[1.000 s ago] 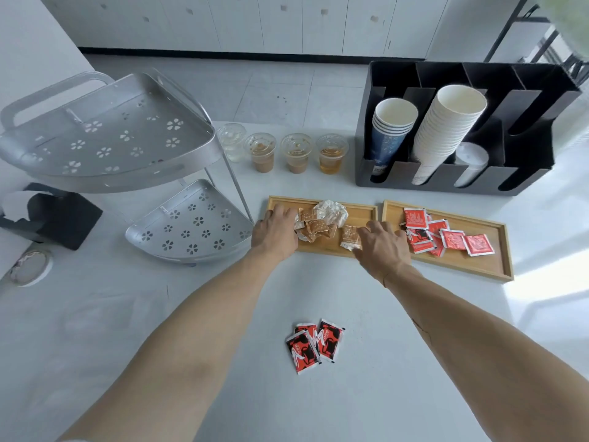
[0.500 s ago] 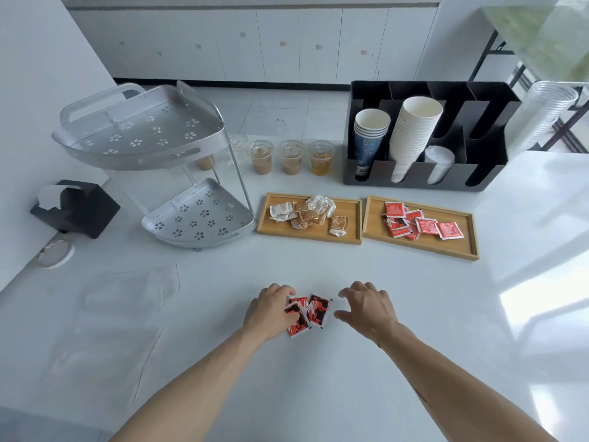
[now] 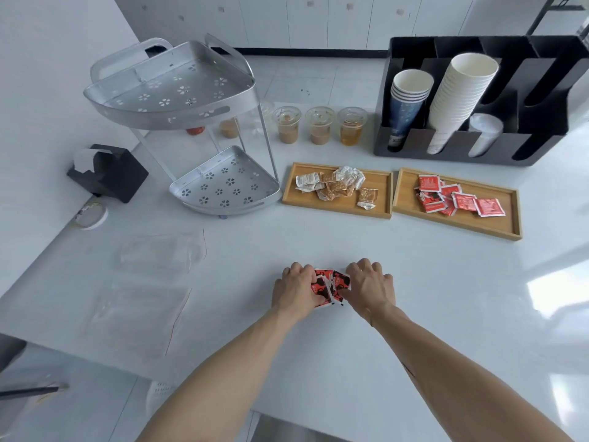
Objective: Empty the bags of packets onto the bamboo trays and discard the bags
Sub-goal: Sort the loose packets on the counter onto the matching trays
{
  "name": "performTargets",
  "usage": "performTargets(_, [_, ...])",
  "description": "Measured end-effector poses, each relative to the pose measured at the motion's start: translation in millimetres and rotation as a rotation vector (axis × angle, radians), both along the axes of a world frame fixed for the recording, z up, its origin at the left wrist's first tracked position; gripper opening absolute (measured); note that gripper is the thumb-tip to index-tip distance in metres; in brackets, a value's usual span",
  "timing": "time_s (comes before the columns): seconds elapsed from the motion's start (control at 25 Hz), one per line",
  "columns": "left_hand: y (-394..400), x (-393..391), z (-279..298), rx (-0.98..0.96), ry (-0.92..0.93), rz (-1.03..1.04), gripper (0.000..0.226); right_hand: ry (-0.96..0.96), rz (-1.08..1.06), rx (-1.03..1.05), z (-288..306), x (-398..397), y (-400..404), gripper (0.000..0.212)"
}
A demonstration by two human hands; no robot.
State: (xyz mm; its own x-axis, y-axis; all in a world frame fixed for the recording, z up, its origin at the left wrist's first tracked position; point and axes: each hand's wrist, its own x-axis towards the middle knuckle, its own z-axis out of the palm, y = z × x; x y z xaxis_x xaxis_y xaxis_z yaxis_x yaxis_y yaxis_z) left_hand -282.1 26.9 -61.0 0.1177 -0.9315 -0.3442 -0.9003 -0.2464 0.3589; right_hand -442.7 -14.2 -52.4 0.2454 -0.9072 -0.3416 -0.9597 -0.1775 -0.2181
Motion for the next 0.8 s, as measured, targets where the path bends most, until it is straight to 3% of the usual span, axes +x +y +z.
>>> performTargets(0.28, [6,7,-8,-0.024,0.063,-0.01,0.042,-0.176,-0.239,0.132,-3,-5,9,0.03])
performTargets(0.44, [10,16,-11,0.027,0.061,-0.006,0.054,-0.16,-0.314,0.192,-1,-25,21,0.033])
performTargets(0.6, [10,19,-7,0.07,0.029,0.0,0.053,-0.132,-0.368,0.253,1,-39,34,0.036])
performTargets(0.8, [-6,29,2,0.137,0.266,-0.023,0.035,-0.081,-0.403,0.256,4,-39,50,0.034])
